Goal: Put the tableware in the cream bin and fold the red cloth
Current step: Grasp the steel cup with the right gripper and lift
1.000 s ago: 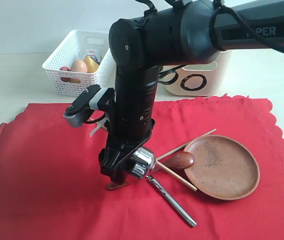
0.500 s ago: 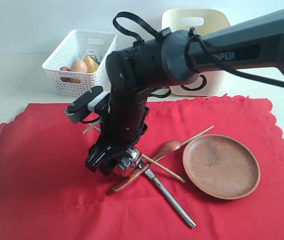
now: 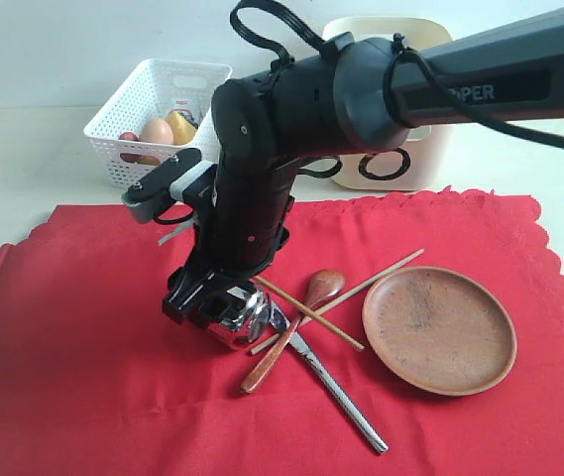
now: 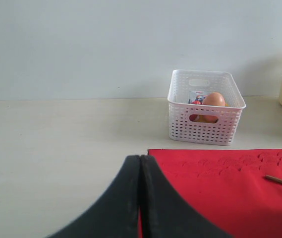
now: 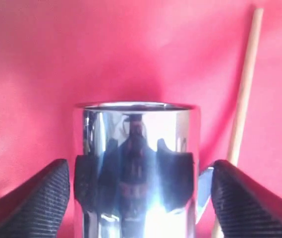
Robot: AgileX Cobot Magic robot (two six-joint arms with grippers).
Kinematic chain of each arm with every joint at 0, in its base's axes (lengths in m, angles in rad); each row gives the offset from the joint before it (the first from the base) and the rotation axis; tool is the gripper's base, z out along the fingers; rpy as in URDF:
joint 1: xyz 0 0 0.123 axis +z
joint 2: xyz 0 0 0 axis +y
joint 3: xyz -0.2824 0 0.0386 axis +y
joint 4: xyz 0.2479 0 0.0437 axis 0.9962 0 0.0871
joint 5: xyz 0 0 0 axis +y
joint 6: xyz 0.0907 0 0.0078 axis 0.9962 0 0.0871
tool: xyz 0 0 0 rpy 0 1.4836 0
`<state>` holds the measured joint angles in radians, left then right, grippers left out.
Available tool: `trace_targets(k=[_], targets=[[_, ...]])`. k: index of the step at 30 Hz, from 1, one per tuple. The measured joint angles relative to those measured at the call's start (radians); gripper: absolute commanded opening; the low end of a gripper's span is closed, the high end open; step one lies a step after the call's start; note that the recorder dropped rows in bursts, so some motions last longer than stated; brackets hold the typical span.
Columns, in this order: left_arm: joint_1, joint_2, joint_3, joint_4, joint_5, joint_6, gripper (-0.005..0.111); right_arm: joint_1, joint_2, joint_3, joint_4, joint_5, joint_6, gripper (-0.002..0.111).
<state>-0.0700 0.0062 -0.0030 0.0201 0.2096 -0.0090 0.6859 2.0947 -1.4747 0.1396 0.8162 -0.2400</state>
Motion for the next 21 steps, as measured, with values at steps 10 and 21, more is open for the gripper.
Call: trace_targets(k=[10,21], targets=[[0.0,0.0,0.0,0.0,0.0,0.0,0.0,0.0,-0.01,0.0,0.054,-0.001,-0.078,0.068],[0.0,0.0,0.0,0.0,0.0,0.0,0.0,0.0,0.032,-0.004,0.138,0.008,-0.142,0.064]])
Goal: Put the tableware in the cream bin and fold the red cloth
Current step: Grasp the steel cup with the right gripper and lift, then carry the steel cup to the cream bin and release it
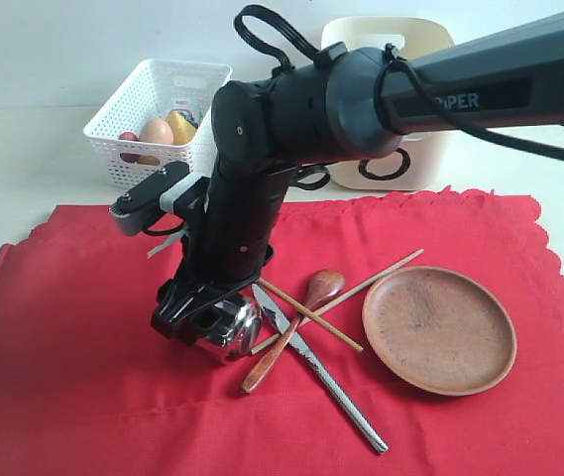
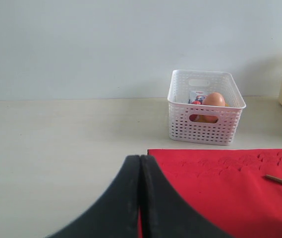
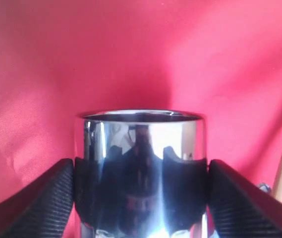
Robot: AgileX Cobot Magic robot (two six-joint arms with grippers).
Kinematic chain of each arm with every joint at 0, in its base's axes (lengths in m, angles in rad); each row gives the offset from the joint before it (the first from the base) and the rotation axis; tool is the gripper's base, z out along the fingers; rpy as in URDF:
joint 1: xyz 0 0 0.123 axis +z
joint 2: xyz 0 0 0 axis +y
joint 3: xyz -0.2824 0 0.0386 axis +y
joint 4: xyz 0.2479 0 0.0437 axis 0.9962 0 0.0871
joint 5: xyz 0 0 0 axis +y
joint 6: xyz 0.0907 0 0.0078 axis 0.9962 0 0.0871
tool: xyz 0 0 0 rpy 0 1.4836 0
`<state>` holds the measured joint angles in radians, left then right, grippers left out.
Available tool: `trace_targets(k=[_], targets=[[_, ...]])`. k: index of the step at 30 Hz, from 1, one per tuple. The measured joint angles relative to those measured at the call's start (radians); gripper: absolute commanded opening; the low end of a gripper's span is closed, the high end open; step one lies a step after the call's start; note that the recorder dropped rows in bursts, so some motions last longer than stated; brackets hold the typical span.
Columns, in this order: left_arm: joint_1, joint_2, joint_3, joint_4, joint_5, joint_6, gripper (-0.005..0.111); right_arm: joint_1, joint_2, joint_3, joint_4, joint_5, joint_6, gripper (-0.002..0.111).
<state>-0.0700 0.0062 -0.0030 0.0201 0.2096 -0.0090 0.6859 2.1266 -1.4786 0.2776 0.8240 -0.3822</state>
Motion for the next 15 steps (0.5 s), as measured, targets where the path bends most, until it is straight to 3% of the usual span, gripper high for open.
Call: trace_targets(k=[3,10,15], targets=[[0.0,0.0,0.0,0.0,0.0,0.0,0.0,0.0,0.004,0.0,0.006,0.0,-0.003,0.049],[0.0,0.0,0.0,0.0,0.0,0.0,0.0,0.0,0.004,0.0,0.007,0.002,-0.007,0.003],[0.0,0.0,0.0,0.0,0.0,0.0,0.0,0.0,-0.027,0.004,-0.005,0.017,-0.007,0.0]])
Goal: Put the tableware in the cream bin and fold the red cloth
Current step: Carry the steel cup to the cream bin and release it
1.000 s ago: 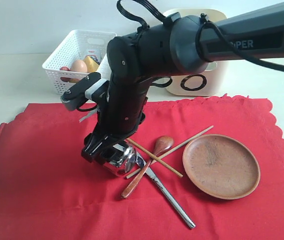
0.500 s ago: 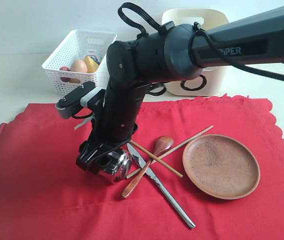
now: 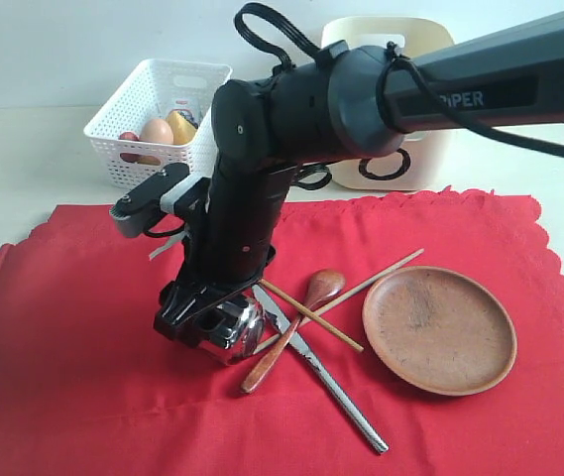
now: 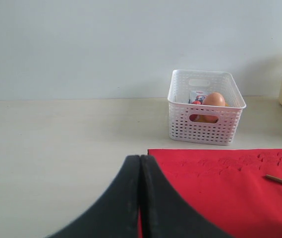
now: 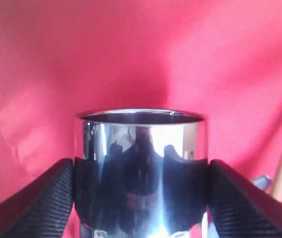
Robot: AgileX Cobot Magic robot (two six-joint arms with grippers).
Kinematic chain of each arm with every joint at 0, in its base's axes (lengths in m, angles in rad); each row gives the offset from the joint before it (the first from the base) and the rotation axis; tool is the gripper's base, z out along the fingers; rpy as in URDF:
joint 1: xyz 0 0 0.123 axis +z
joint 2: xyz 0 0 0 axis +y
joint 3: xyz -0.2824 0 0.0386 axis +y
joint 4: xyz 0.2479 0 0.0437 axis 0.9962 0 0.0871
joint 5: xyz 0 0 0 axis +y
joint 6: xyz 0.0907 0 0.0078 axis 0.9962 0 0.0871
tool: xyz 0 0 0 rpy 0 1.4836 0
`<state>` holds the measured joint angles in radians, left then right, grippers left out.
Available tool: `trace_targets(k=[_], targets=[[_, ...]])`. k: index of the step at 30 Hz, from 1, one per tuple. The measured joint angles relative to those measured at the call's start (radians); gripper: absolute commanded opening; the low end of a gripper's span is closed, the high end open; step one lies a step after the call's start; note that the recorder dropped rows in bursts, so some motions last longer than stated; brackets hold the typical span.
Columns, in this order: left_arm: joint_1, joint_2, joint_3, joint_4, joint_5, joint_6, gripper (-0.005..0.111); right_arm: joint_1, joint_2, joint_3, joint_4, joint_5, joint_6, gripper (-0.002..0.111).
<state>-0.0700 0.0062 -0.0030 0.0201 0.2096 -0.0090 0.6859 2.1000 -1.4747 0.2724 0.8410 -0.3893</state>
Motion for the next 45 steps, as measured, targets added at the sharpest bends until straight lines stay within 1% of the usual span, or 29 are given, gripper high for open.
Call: trace_targets(k=[9,13,16,19,23,28,30,33,36,38,42,45], targets=[[0.0,0.0,0.0,0.0,0.0,0.0,0.0,0.0,-0.164,0.003,-0.106,0.005,0.01,0.0],[0.0,0.0,0.0,0.0,0.0,0.0,0.0,0.0,-0.213,0.003,-0.287,0.001,0.135,0.0],[0.0,0.0,0.0,0.0,0.0,0.0,0.0,-0.023,-0.239,0.003,-0.419,-0.015,0.241,0.0],[0.0,0.0,0.0,0.0,0.0,0.0,0.0,-0.077,-0.259,0.003,-0.468,-0.051,0.297,0.0],[0.0,0.0,0.0,0.0,0.0,0.0,0.0,-0.17,-0.268,0.003,-0.493,-0.147,0.339,0.0],[0.0,0.0,0.0,0.0,0.0,0.0,0.0,-0.306,-0.264,0.005,-0.508,-0.35,0.431,0.0],[0.0,0.0,0.0,0.0,0.0,0.0,0.0,-0.356,-0.255,0.005,-0.508,-0.457,0.48,0.0],[0.0,0.0,0.0,0.0,0.0,0.0,0.0,-0.413,-0.226,0.005,-0.508,-0.6,0.544,0.0],[0.0,0.0,0.0,0.0,0.0,0.0,0.0,-0.454,-0.185,0.005,-0.508,-0.721,0.568,0.0],[0.0,0.0,0.0,0.0,0.0,0.0,0.0,-0.474,-0.156,0.005,-0.508,-0.759,0.572,0.0],[0.0,0.0,0.0,0.0,0.0,0.0,0.0,-0.498,-0.092,0.005,-0.508,-0.787,0.577,0.0],[0.0,0.0,0.0,0.0,0.0,0.0,0.0,-0.512,-0.057,0.005,-0.508,-0.791,0.579,0.006]])
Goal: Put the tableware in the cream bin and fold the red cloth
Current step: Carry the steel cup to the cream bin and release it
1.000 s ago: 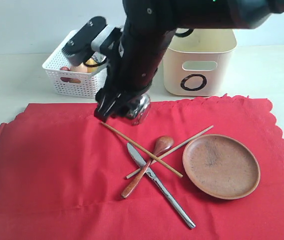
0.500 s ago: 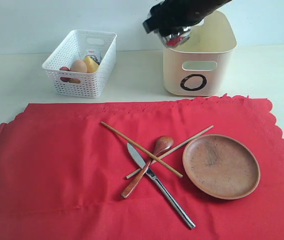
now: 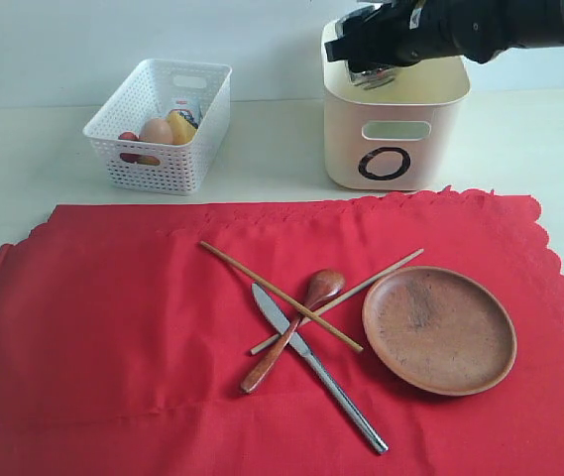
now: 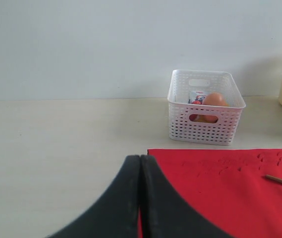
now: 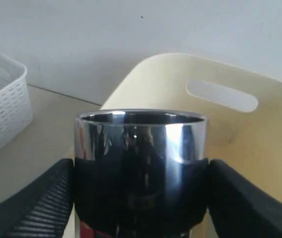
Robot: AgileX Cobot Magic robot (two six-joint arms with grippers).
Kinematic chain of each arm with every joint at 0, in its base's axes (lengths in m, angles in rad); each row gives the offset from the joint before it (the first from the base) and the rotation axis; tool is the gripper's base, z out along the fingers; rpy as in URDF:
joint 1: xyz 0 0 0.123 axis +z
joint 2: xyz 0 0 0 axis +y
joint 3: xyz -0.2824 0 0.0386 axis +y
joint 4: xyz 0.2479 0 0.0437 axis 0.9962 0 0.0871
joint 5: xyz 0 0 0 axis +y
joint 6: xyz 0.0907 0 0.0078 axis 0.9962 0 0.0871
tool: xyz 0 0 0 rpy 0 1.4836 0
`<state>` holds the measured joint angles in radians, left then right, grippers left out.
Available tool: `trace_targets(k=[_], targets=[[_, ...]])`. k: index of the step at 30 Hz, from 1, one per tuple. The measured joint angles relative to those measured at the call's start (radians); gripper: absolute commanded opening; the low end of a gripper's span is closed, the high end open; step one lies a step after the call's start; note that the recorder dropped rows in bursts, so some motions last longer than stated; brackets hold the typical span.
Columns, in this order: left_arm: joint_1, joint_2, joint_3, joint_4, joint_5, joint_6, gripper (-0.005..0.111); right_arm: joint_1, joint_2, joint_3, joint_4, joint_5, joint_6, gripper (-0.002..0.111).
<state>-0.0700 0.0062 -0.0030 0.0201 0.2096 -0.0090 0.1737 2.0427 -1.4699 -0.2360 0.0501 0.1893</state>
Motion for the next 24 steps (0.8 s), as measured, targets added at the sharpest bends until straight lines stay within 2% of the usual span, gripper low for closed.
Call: trace_targets(k=[6,19,24], targets=[[0.0,0.0,0.0,0.0,0.0,0.0,0.0,-0.017,0.03,0.0,0.0,-0.016,0.001,0.032],[0.0,0.0,0.0,0.0,0.0,0.0,0.0,-0.019,0.037,0.0,0.0,0.017,0.001,0.073],[0.0,0.0,0.0,0.0,0.0,0.0,0.0,-0.019,0.031,0.0,0.0,0.082,0.001,0.079]])
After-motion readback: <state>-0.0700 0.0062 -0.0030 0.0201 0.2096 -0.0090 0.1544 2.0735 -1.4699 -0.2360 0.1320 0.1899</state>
